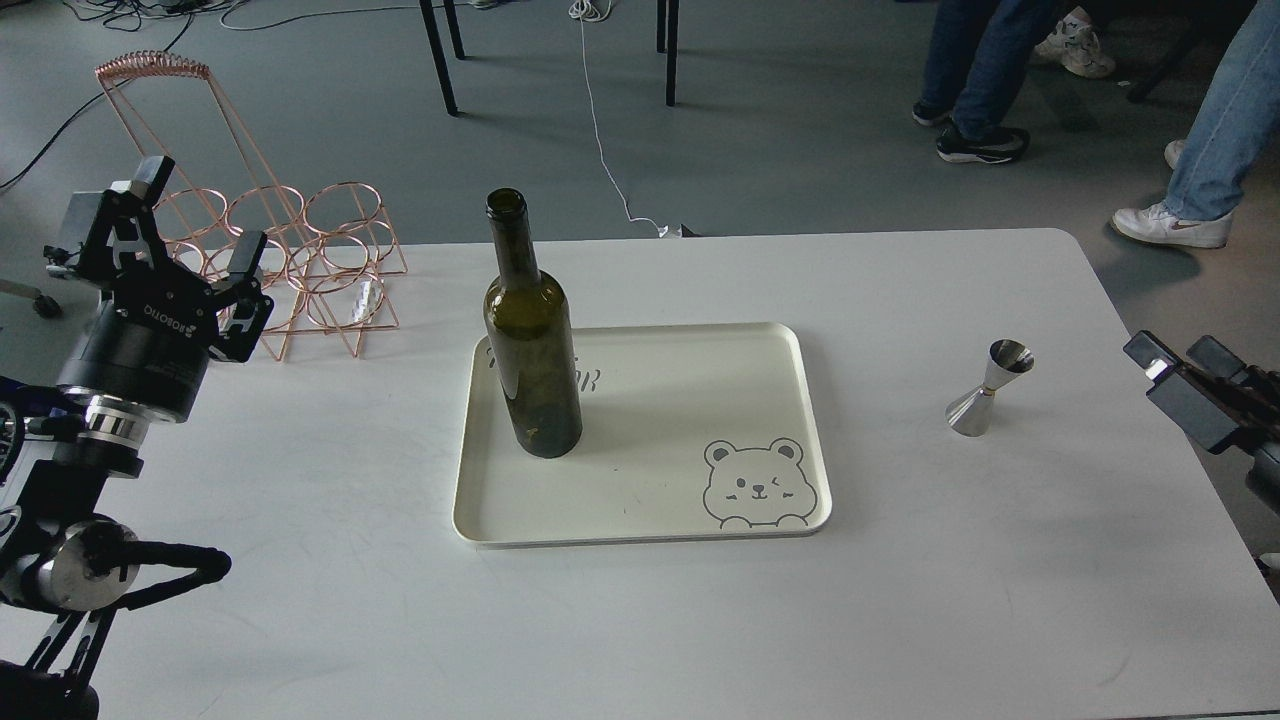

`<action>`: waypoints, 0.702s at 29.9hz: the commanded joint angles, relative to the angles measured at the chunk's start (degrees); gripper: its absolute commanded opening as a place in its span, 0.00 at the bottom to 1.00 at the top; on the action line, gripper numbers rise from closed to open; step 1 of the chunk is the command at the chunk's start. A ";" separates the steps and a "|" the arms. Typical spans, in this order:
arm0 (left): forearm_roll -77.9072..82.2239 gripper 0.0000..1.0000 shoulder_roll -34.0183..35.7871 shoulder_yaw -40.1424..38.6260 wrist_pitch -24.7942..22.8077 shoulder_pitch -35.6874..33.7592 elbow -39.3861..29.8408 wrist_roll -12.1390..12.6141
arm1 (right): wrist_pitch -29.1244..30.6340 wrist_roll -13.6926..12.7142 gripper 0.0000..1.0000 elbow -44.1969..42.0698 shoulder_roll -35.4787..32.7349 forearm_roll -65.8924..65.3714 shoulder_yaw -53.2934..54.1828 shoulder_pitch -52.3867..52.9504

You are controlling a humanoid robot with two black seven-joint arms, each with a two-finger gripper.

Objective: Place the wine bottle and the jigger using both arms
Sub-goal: 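Release the jigger on the table and raise the right gripper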

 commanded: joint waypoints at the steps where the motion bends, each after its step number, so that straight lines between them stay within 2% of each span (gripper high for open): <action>1: 0.08 0.99 0.29 0.02 -0.16 0.00 0.00 0.00 | -0.01 0.01 0.97 2.54 1.42 12.32 -0.06 9.69; 6: 0.08 0.99 0.29 0.02 -0.25 0.00 -0.09 -0.09 | 5.22 0.01 0.97 0.70 12.48 28.58 -0.24 23.40; 11: 0.34 0.99 0.64 0.02 -0.34 0.00 -0.79 -0.09 | 9.87 0.01 0.98 -5.70 19.69 40.11 -0.33 31.07; 16: 0.52 0.99 2.92 0.02 -0.25 1.05 -3.07 -0.27 | 21.46 0.01 0.98 -17.74 29.80 46.80 0.02 34.15; 21: 2.88 0.99 6.78 -0.34 -0.69 3.51 -5.45 -1.76 | 32.54 0.01 0.98 -21.54 32.18 48.65 -0.24 33.19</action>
